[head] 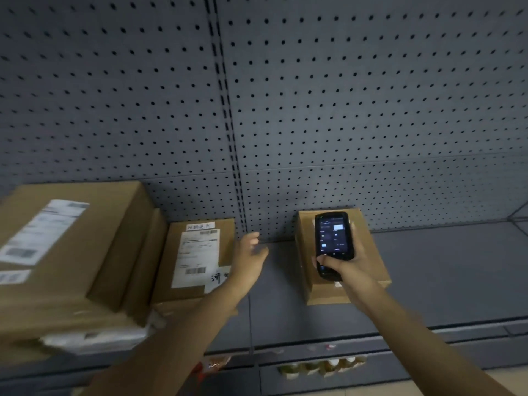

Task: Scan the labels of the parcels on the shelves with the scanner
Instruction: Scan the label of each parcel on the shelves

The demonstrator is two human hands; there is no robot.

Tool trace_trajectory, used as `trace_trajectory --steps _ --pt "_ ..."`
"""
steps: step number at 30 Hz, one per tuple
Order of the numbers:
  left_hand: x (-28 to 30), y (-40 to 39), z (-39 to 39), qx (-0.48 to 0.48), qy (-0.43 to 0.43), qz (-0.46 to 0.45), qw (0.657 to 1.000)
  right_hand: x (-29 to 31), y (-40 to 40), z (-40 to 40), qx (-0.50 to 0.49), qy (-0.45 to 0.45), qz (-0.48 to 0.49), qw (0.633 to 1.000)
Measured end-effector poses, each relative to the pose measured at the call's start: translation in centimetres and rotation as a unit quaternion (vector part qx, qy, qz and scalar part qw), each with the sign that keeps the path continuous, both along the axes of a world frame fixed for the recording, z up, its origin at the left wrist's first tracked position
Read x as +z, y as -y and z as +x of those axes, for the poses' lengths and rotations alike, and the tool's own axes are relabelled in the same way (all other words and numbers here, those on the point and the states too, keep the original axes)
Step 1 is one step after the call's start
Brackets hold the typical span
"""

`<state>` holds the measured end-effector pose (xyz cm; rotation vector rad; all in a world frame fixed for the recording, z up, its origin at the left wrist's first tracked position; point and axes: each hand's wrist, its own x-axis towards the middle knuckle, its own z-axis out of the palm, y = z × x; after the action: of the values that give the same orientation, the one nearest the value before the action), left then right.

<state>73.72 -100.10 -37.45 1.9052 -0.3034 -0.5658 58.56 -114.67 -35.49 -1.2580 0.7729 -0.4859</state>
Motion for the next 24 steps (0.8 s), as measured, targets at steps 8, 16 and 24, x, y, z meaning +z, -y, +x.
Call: trace_trajectory --steps 8,16,24 --pt "-0.5 -10.7 4.2 0.024 0.145 0.257 0.955 -1.6 -8.1 6.2 0.105 -0.004 0.053 0.993" --pt "-2.1 -13.4 5.3 0.005 0.124 0.297 0.947 -3.1 -13.2 9.6 0.144 -0.020 0.054 0.988" --pt "-2.3 -12.5 5.5 -0.013 0.090 0.316 0.944 -3.4 -13.5 9.3 0.111 0.000 0.081 0.991"
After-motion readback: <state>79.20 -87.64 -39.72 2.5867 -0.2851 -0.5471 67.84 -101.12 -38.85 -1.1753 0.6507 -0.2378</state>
